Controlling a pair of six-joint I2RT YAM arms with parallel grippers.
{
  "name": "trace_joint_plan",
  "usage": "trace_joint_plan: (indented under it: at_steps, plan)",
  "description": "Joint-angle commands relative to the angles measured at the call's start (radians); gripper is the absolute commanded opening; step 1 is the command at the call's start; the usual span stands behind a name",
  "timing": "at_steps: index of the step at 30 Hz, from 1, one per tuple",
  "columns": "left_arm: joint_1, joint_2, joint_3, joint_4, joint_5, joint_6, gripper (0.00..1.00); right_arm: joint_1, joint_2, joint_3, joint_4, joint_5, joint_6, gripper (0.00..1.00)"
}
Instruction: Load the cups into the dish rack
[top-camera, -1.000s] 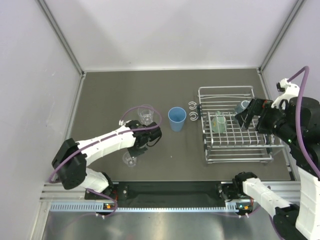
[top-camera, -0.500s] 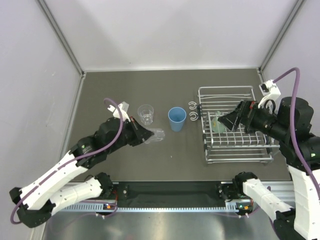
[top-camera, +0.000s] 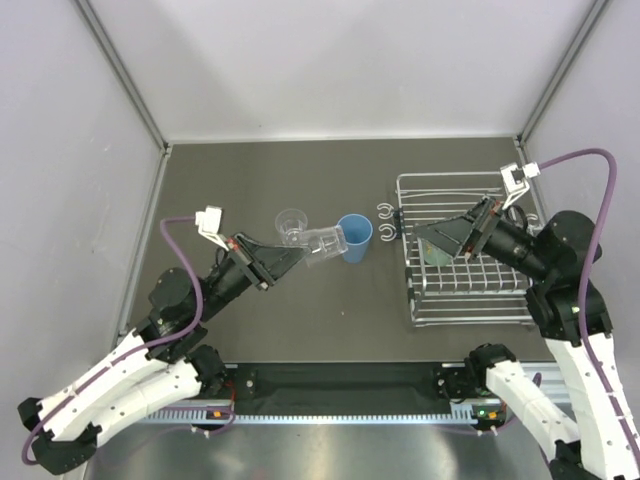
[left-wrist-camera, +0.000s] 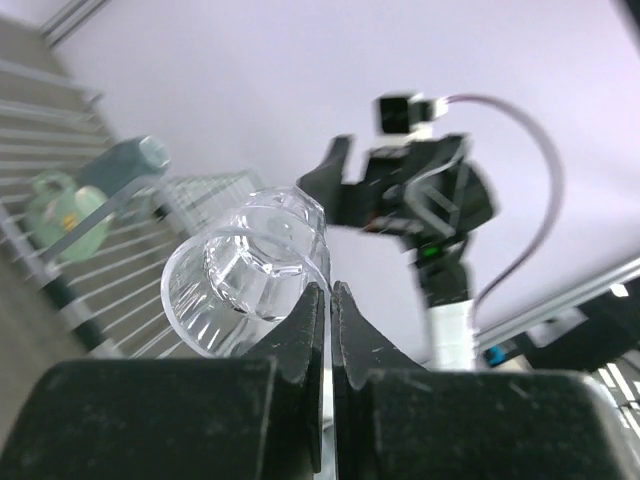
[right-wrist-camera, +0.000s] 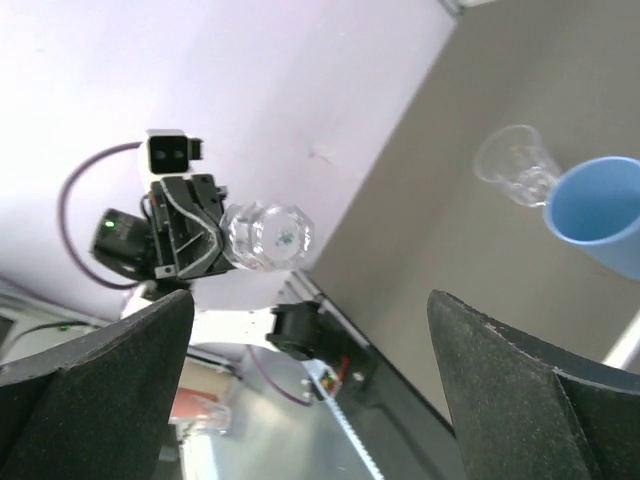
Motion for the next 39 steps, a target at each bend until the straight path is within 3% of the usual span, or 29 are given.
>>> trace_joint_plan:
  at_steps: [1,4,8,16,26,39]
  plan:
    - [0.0,-0.019,-0.04,0.316,-0.027,-0.077,0.0,0.055,-0.029,-0.057,0.318,-0.008,0.181,1.0]
    - [0.0,-0.011,-0.055,0.385,-0.03,-0.105,0.0,0.17,0.008,-0.082,0.331,0.07,0.17,1.0]
    - [0.002,-0.011,-0.067,0.424,-0.045,-0.13,0.0,0.447,0.071,-0.06,0.339,0.301,0.097,1.0]
    - [0.002,-0.044,-0.115,0.457,-0.096,-0.183,0.0,0.784,0.252,-0.017,0.49,0.572,0.018,1.0]
    - [0.002,-0.076,-0.12,0.444,-0.098,-0.179,0.0,0.878,0.278,-0.036,0.651,0.784,-0.018,0.98]
    - [0.002,-0.08,-0.149,0.477,-0.09,-0.202,0.0,0.896,0.325,-0.031,0.771,0.848,-0.025,0.9]
